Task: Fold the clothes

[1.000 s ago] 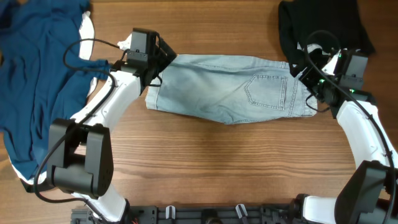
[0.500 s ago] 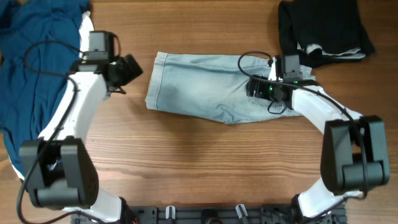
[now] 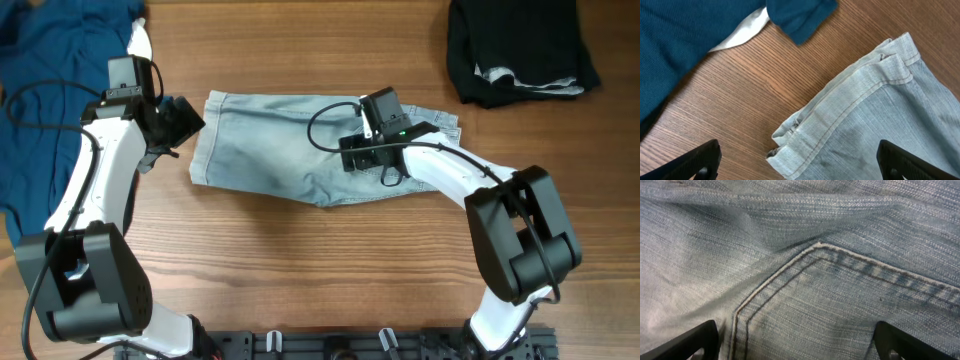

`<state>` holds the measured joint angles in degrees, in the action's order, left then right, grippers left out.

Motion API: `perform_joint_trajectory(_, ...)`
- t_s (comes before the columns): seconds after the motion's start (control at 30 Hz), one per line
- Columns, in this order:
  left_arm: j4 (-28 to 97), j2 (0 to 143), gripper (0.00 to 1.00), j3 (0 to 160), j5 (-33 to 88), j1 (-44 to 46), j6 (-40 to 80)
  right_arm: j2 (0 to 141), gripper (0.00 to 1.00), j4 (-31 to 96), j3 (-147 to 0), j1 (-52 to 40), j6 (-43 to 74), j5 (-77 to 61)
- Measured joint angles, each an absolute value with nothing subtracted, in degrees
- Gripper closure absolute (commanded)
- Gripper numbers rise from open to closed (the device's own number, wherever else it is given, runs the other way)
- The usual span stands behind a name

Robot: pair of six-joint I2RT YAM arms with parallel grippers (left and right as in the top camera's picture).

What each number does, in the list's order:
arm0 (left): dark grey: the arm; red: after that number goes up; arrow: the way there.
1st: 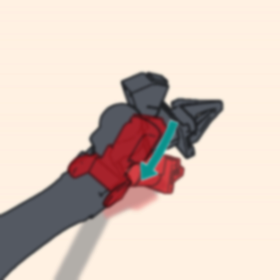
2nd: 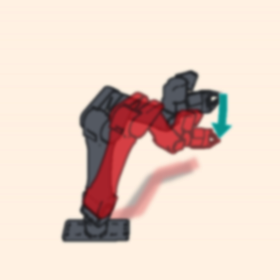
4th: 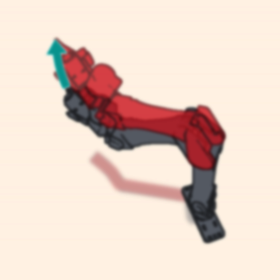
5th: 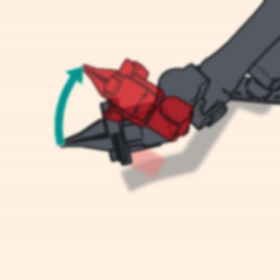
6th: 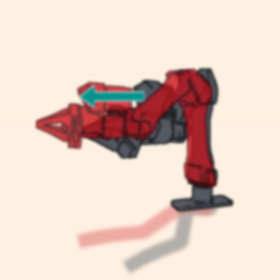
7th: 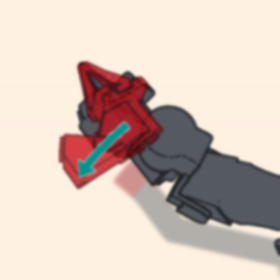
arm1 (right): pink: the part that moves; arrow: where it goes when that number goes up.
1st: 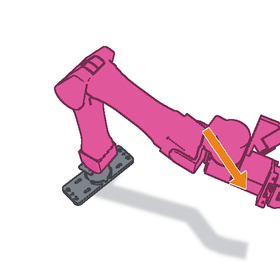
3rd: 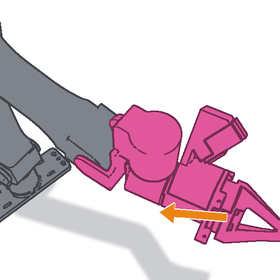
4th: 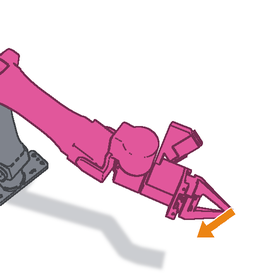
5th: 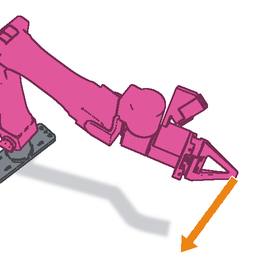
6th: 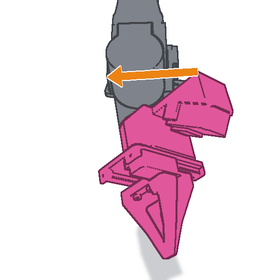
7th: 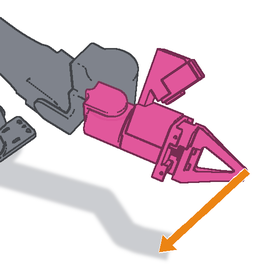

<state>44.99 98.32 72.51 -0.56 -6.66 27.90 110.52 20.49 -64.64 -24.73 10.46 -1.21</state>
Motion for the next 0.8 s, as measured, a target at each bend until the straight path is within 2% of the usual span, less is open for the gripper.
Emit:
perform_joint_trajectory(0.07,45.28,98.32,0.02,72.51,-0.45,-6.66,26.72,110.08,0.01,24.05,-65.91,-24.03,10.79,-4.47)
perform_joint_trajectory(0.1,45.32,98.32,0.07,72.51,0.14,-6.66,25.45,109.89,0.00,26.63,-66.72,-23.83,11.22,-6.33)
perform_joint_trajectory(0.17,45.50,98.32,0.12,72.51,3.92,-6.66,21.28,108.42,0.00,37.10,-69.14,-22.68,12.93,-10.68)
perform_joint_trajectory(0.27,45.01,98.32,0.32,72.47,8.49,-5.93,14.22,99.85,0.00,46.94,-71.68,-16.73,15.31,-13.50)
perform_joint_trajectory(0.33,43.22,98.37,0.53,72.10,9.61,-4.23,9.34,94.39,0.01,50.37,-73.49,-9.32,15.57,-14.13)
perform_joint_trajectory(0.37,41.89,98.63,0.56,71.81,10.00,-3.29,7.25,93.56,0.04,51.77,-73.78,-5.63,15.53,-14.20)
perform_joint_trajectory(0.47,38.70,101.84,0.60,71.50,10.63,-1.80,4.32,93.73,0.05,52.53,-72.12,1.50,15.53,-14.35)
perform_joint_trajectory(0.53,37.41,104.51,0.74,71.44,10.59,-1.76,3.95,93.80,0.05,50.94,-70.35,4.91,15.53,-14.37)
perform_joint_trajectory(0.67,35.31,109.56,0.91,71.11,6.96,-1.76,8.64,93.93,0.04,44.14,-65.95,6.63,15.09,-14.70)
perform_joint_trajectory(0.73,34.20,110.87,0.96,71.00,4.19,-1.76,12.58,94.65,0.04,41.17,-63.81,6.57,15.14,-15.33)
perform_joint_trajectory(0.8,33.39,111.22,0.96,70.96,2.96,-1.76,14.70,96.23,0.04,39.68,-62.19,6.59,15.14,-16.51)
